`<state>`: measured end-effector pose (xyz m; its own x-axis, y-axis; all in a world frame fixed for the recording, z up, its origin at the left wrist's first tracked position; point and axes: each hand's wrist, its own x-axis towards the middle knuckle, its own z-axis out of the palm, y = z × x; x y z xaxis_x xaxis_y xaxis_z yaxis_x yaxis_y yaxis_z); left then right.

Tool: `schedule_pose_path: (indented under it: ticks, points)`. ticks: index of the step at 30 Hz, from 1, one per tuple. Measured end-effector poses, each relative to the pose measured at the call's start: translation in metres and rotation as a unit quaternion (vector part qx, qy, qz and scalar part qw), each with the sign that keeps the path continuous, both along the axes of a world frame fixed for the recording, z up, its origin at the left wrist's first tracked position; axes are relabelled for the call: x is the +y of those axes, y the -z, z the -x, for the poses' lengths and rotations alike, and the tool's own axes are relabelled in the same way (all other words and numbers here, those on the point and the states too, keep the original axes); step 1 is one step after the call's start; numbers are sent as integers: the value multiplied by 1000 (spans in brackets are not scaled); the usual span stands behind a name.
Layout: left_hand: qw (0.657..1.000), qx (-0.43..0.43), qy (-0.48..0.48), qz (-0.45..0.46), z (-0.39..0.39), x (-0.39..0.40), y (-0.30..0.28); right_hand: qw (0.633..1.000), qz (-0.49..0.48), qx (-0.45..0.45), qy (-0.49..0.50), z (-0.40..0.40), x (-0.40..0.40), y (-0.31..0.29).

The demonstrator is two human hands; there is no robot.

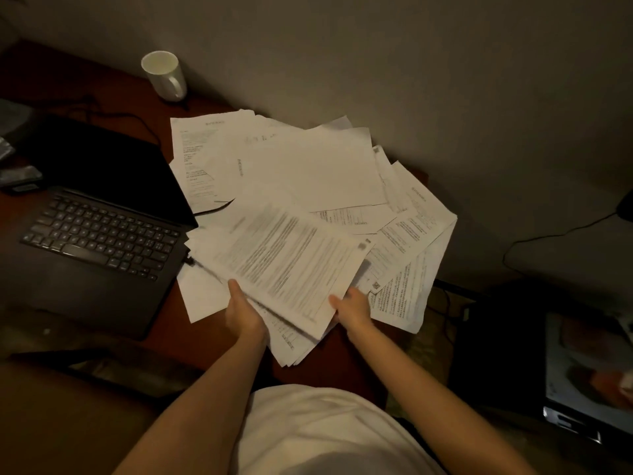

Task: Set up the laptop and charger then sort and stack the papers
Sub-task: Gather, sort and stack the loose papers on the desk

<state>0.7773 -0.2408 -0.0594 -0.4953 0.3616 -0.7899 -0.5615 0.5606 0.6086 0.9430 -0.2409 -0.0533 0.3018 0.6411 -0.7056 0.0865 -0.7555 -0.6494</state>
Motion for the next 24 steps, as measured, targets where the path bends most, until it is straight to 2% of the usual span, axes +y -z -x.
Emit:
schedule_pose_path:
  ticks: [4,7,8,10,12,15,17,20,21,24]
  points:
    - [993,79,90,-20,0,-2,5,995,44,88,-13,3,-16,4]
    - [992,88,91,-23,0,-1,9,997,45,68,6,-13,-14,5]
    - [992,86,87,-23,1,0,8,998,36,34,31,-23,-12,6]
    - [994,71,80,-28,1,1,10,993,9,-94,71,-48,-9,9]
    - [996,39,70,-42,-3,1,10,969,-24,-216,118,-76,-8,10]
    - [994,-7,83,-74,-24,2,7,932,-34,-319,168,-111,-9,13]
    - [991,-15,113,-73,-40,4,3,941,10,-293,170,-129,-12,17]
    - [990,-25,123,-60,-59,9,1,973,31,-107,203,-145,-10,16]
    - [991,-28,120,-53,-62,10,3,977,18,-77,197,-146,-10,12]
    - [992,-21,115,-41,-65,13,10,978,-23,-104,181,-150,-6,1]
